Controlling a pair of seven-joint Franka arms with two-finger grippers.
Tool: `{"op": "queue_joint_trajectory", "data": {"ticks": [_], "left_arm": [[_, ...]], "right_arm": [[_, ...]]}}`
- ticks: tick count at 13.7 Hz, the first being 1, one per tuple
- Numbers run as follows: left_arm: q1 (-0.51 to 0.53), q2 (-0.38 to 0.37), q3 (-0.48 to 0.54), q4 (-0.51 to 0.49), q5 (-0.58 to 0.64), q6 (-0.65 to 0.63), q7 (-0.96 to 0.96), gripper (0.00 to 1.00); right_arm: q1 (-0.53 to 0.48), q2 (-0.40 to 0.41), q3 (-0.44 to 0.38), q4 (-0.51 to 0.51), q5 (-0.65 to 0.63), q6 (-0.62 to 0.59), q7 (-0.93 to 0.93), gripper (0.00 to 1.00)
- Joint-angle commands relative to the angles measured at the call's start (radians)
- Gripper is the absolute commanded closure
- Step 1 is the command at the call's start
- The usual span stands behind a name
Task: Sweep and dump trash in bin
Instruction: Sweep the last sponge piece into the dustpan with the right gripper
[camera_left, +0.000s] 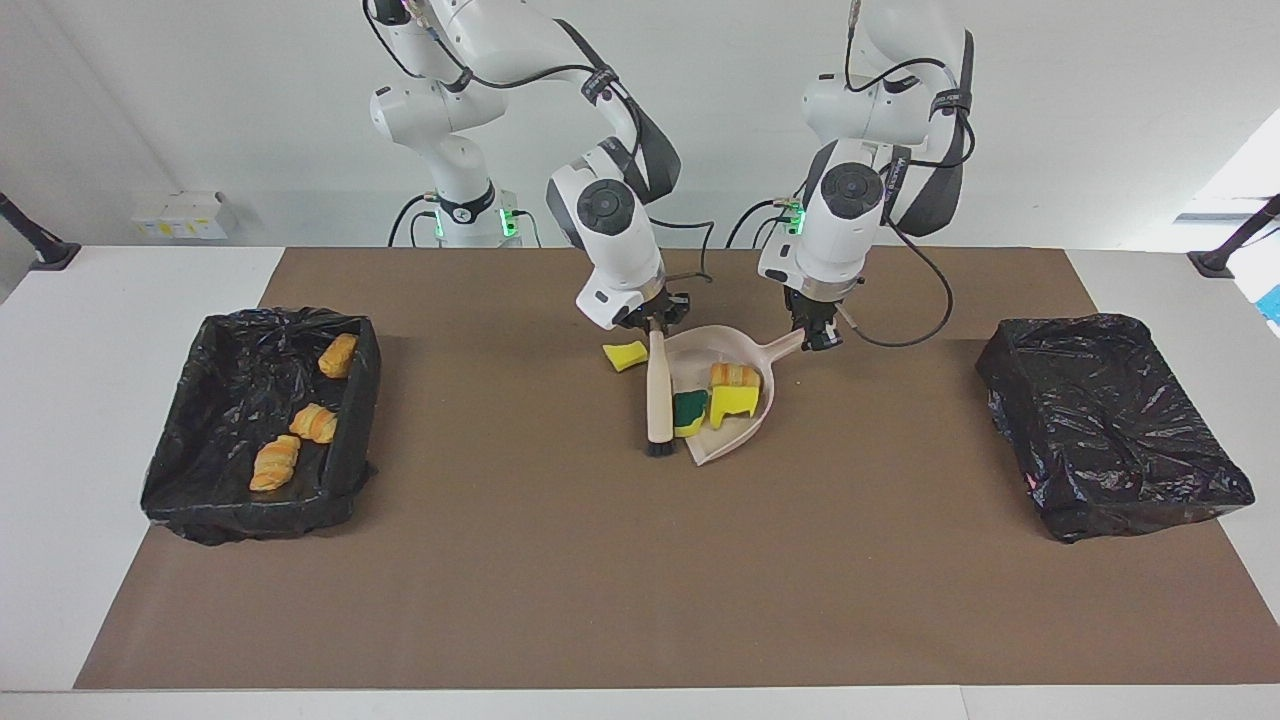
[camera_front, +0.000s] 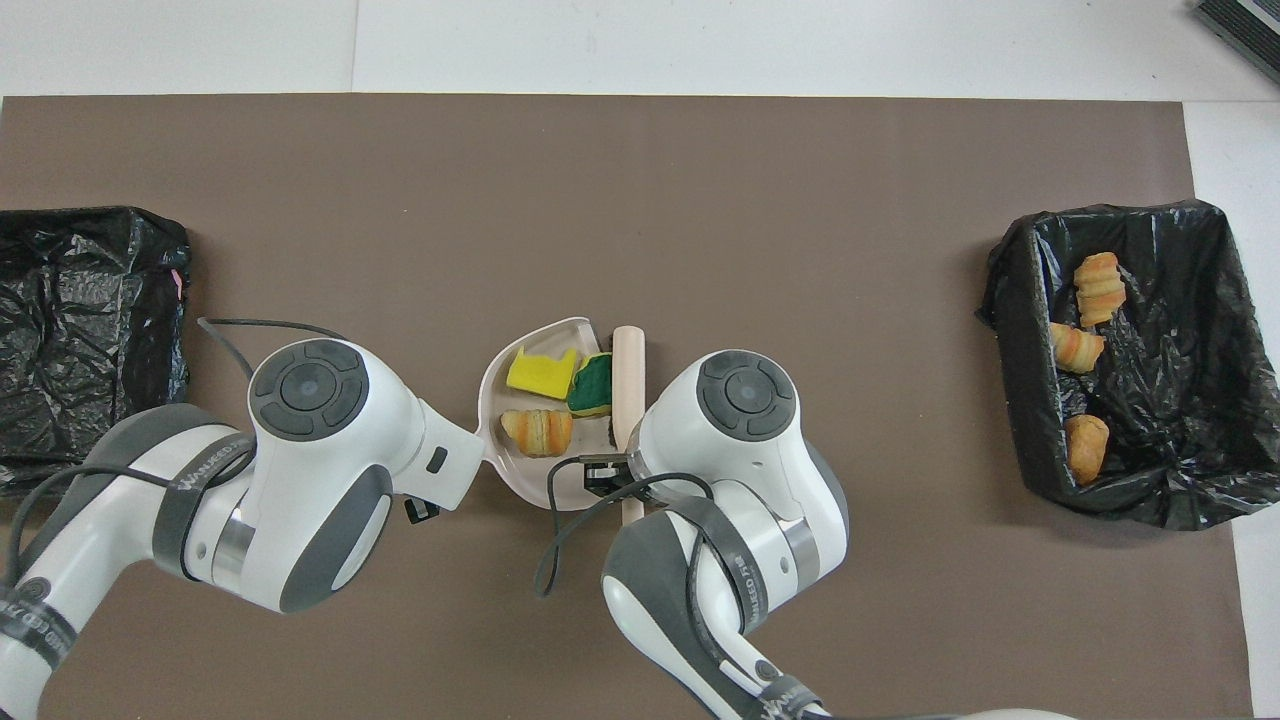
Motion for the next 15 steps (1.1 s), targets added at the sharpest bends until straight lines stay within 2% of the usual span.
{"op": "queue_joint_trajectory", "data": {"ticks": [1,4,7,9,11,14,15], "left_arm": [[-0.013,-0.026,0.015,-0.032,0.004,0.023,-0.016,1.0],[-0.004,-0.023,0.017,-0.026,0.002,0.028,-0.024,1.0],[0.038,-0.021,0.017,-0.026,0.004,0.034,0.013,1.0],[0.042,-0.025,0.017,-0.027,0.004,0.016,0.07,1.0],[0.056,-0.029,0.017,-0.035,0.004,0.01,0.113,1.0],[0.058,-0.034,0.017,-0.043,0.004,0.003,0.157,1.0],[0.058,-0.034,0.017,-0.043,0.004,0.007,0.163,1.0]], "right_arm": [[0.001,0.024,0.004,0.055,0.043,0.009,-0.019,1.0],[-0.019,-0.055,-0.01,0.046,0.026,-0.115,-0.002,1.0],[-0.121,-0.181,-0.012,-0.034,-0.122,-0.247,0.01,1.0],[-0.136,-0.235,-0.016,-0.084,-0.168,-0.345,0.008,1.0],[-0.133,-0.327,-0.013,-0.209,-0.202,-0.332,0.012,1.0],[-0.101,-0.509,-0.01,-0.493,-0.181,-0.165,0.025,1.0],[-0.087,-0.554,-0.01,-0.547,-0.158,-0.151,0.039,1.0]]}}
